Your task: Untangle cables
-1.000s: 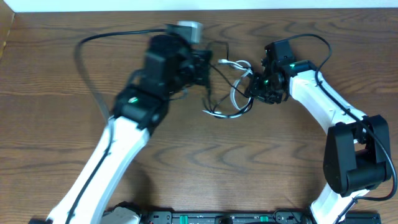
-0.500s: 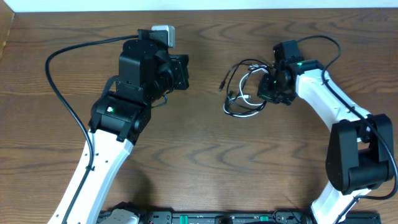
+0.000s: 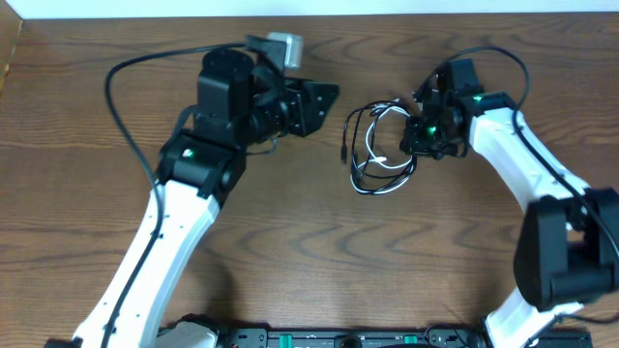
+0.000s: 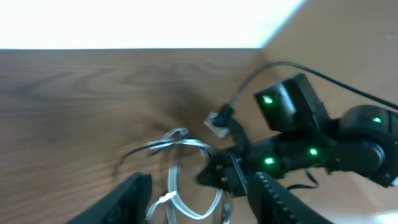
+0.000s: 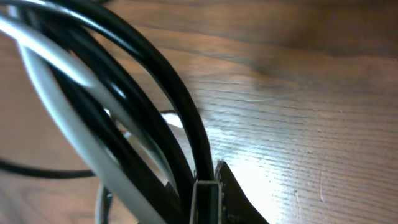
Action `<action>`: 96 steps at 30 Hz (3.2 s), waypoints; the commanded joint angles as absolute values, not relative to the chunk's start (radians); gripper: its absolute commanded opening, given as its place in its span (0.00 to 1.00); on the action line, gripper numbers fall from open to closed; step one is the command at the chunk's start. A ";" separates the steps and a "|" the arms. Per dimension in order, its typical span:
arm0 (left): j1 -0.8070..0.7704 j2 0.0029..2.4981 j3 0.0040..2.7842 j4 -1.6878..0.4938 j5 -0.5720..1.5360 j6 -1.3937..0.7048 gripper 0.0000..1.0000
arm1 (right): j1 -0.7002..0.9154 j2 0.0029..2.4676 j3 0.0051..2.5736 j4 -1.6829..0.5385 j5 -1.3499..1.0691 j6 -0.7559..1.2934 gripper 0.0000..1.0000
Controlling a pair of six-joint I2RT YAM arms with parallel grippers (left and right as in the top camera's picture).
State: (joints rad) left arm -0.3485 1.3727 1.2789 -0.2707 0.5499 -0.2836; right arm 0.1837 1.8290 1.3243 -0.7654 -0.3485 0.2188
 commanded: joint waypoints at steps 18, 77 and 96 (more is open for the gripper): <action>-0.552 1.629 1.296 -0.179 0.524 -0.165 0.57 | 0.198 1.630 1.325 -0.831 -0.429 0.149 0.01; -0.332 1.428 1.290 -0.546 0.006 -0.169 0.07 | 0.064 1.752 1.301 -0.966 0.174 0.504 0.01; -0.345 1.485 1.285 -0.500 0.367 -0.170 0.08 | 0.121 1.717 1.302 -0.820 -0.649 -0.031 0.32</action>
State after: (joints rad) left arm -0.3424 1.4597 1.2789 -0.5175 0.2432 -0.1787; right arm 0.1169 1.7813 1.3014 -0.8322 -0.4408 0.0723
